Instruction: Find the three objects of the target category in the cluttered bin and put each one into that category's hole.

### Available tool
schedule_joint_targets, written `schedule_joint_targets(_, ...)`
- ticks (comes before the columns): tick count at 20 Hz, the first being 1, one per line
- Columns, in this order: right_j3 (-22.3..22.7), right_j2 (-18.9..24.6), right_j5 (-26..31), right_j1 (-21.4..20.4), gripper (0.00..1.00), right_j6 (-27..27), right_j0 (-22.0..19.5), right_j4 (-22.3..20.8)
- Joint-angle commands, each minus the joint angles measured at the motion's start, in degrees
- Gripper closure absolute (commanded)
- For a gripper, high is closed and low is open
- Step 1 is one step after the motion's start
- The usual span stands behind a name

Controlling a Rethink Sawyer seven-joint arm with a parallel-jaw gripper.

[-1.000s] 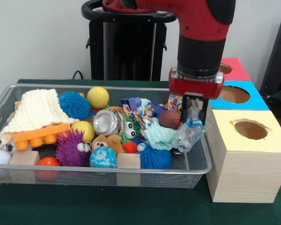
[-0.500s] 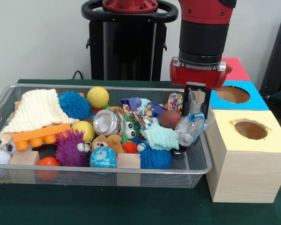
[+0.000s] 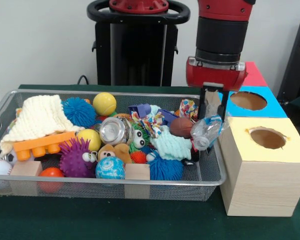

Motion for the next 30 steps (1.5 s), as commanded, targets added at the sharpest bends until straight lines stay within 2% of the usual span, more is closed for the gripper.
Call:
schedule_joint_targets(1, 7.1, -0.6, 6.5, -2.8, 1.0, 15.2, 3.4, 1.8)
schedule_joint_targets(7, 8.8, -1.4, 6.0, -3.4, 1.0, 16.6, 5.3, 3.1)
schedule_joint_targets(17, 13.8, 1.3, -2.7, -2.4, 1.0, 16.0, 4.8, 4.2)
schedule_joint_targets(27, 16.6, 2.4, -6.9, -1.8, 1.0, 16.1, 5.2, 5.7)
schedule_joint_targets(30, 16.8, 1.5, -7.1, -1.8, 1.0, 16.8, 6.6, 6.5)
